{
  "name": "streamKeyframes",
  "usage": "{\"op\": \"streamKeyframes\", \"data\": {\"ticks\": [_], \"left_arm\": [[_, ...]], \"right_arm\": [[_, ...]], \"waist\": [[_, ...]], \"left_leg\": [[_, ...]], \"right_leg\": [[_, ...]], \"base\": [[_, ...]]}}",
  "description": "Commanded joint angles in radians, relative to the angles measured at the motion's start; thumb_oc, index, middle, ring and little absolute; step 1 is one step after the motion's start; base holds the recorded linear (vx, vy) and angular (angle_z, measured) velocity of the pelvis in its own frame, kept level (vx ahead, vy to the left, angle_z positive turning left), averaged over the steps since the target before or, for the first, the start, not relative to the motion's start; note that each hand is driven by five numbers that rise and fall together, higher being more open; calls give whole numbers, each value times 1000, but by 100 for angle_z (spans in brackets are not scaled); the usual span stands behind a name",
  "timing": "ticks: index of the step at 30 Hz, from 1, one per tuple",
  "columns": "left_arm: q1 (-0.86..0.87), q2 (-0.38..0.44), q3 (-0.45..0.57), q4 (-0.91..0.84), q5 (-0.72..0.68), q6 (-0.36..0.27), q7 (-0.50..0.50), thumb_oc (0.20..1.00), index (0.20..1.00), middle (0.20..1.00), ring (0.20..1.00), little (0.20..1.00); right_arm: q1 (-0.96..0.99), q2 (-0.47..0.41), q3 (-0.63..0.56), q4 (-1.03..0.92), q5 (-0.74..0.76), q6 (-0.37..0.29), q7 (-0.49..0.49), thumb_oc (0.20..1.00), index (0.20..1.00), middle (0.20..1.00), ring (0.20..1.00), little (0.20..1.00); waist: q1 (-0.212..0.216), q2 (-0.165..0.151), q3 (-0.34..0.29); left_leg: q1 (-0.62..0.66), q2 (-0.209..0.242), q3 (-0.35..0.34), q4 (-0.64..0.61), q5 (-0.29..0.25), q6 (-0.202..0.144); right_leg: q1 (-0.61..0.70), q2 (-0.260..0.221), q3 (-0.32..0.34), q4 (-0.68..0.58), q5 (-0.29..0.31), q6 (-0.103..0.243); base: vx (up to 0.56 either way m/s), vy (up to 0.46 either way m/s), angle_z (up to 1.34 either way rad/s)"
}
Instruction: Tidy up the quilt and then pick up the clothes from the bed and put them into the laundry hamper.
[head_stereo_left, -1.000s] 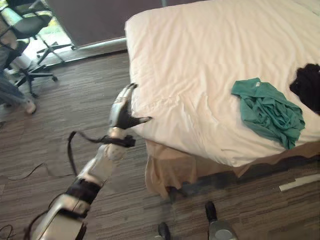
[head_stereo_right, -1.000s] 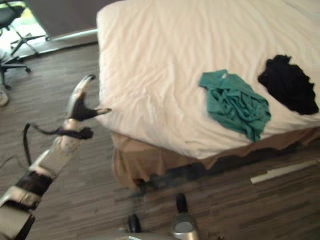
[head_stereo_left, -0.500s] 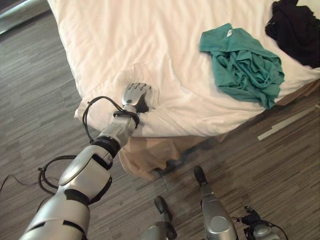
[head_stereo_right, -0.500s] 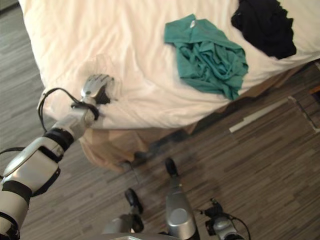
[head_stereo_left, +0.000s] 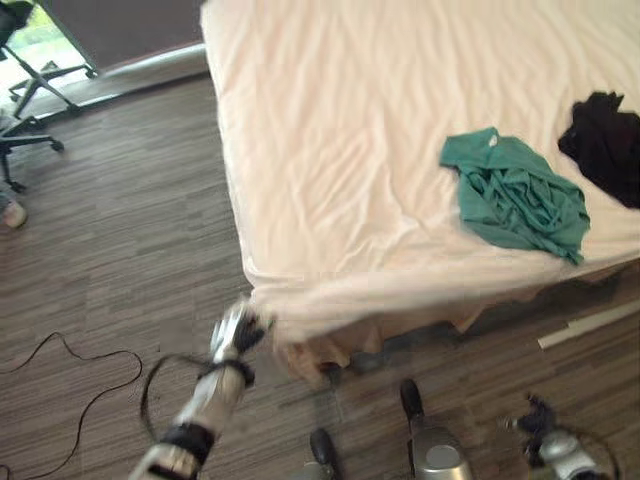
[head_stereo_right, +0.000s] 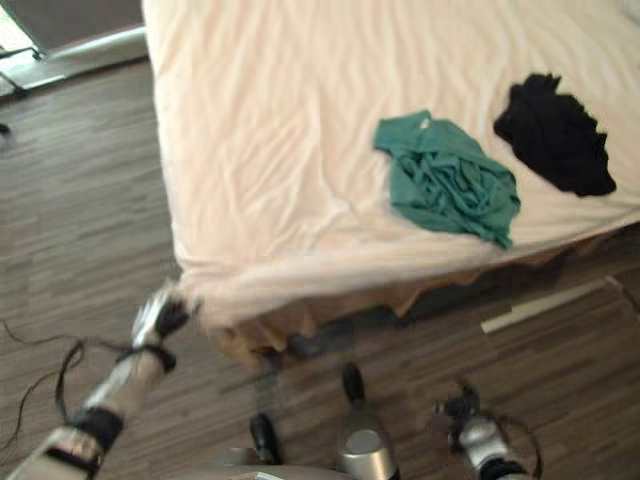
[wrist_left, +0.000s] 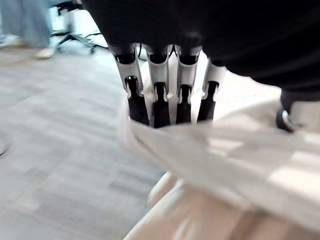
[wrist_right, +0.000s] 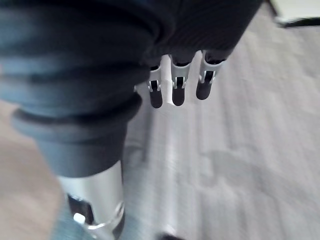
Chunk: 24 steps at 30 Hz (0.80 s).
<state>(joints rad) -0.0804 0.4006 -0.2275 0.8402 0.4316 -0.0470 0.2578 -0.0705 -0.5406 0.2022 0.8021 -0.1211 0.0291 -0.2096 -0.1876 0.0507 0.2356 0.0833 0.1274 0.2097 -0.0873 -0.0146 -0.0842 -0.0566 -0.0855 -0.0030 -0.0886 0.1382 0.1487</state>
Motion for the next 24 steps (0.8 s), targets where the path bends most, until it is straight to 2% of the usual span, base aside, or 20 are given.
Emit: {"op": "streamKeyframes", "data": {"ticks": [1,2,3,4,5,7,8,9,11,13,16,19,24], "left_arm": [[52,24,62,252,-79,24,1,1000,1000,1000,1000,1000],[83,-7,72,322,-94,30,1,1000,1000,1000,1000,1000],[97,-34,80,375,-108,35,0,1000,1000,1000,1000,1000],[110,-52,83,416,-112,40,-6,1000,1000,1000,1000,1000],[126,-60,81,451,-98,50,-9,1000,1000,1000,1000,1000],[149,-66,66,502,-55,70,-18,1000,1000,1000,1000,1000],[157,-60,37,511,-36,77,-32,1000,1000,1000,1000,1000],[156,-60,41,510,-35,78,-33,1000,1000,1000,1000,1000],[131,-34,14,496,-42,73,-24,1000,1000,1000,1000,1000],[76,6,-27,468,-65,60,2,1000,1000,1000,1000,1000],[-28,46,-117,434,-77,35,39,1000,1000,1000,1000,1000],[-141,44,-237,367,-77,12,69,1000,1000,1000,1000,1000],[-256,10,-310,267,-125,-17,115,1000,1000,1000,1000,1000]], "right_arm": [[-73,-125,-37,-368,-198,-50,-38,1000,1000,1000,1000,1000],[-95,-151,-53,-532,-214,-71,-43,1000,1000,1000,1000,1000],[-115,-150,-53,-633,-216,-89,-43,780,780,780,780,780],[-149,-136,-34,-687,-214,-107,-45,369,369,369,369,369],[-199,-125,-7,-753,-218,-121,-37,200,200,200,200,200],[-315,-90,70,-846,-194,-156,-16,200,200,200,200,200],[-466,-24,178,-813,-135,-158,-3,200,200,200,200,200],[-476,-22,183,-805,-134,-160,-5,200,200,200,200,200],[-678,56,290,-725,-87,-150,-17,200,200,200,200,200],[-847,107,349,-606,-30,-138,-42,200,200,200,200,200],[-1006,218,402,-408,92,-145,-72,200,200,200,200,200],[-1044,311,441,-251,167,-158,-88,200,200,200,200,200],[-909,435,512,-99,237,-167,-49,200,200,200,200,200]], "waist": [[52,-65,-73],[56,-68,-79],[63,-72,-83],[73,-78,-88],[86,-85,-87],[110,-95,-87],[145,-109,-71],[142,-109,-69],[184,-125,-10],[223,-133,63],[253,-135,139],[278,-112,193],[287,-81,253]], "left_leg": [[42,19,-26,7,-39,-29],[46,20,-25,7,-41,-28],[44,20,-27,6,-36,-27],[43,22,-28,5,-36,-27],[41,24,-32,7,-29,-27],[35,29,-41,7,-35,-29],[17,34,-53,11,-28,-32],[16,34,-53,11,-29,-32],[-38,42,-79,36,-18,-36],[-112,49,-111,75,-6,-40],[-236,59,-149,143,6,-50],[-332,64,-182,177,24,-60],[-453,47,-226,255,20,-69]], "right_leg": [[19,-106,23,27,-118,58],[21,-106,23,27,-119,59],[20,-106,24,28,-116,57],[20,-106,22,28,-117,56],[21,-104,21,31,-114,53],[24,-102,14,30,-127,53],[16,-101,8,35,-132,50],[15,-101,8,35,-132,50],[-26,-99,1,62,-137,44],[-88,-99,-7,103,-138,38],[-180,-101,-25,171,-143,33],[-245,-116,-50,210,-152,35],[-342,-130,-69,292,-173,32]], "base": [[88,48,-1],[43,26,0],[29,6,-3],[0,0,0],[-18,-37,-2],[-22,-46,4],[-33,-45,13],[-131,-64,-2],[-245,-66,24],[-321,-87,47],[-240,-53,46],[-170,-15,38],[-106,-12,29]]}}
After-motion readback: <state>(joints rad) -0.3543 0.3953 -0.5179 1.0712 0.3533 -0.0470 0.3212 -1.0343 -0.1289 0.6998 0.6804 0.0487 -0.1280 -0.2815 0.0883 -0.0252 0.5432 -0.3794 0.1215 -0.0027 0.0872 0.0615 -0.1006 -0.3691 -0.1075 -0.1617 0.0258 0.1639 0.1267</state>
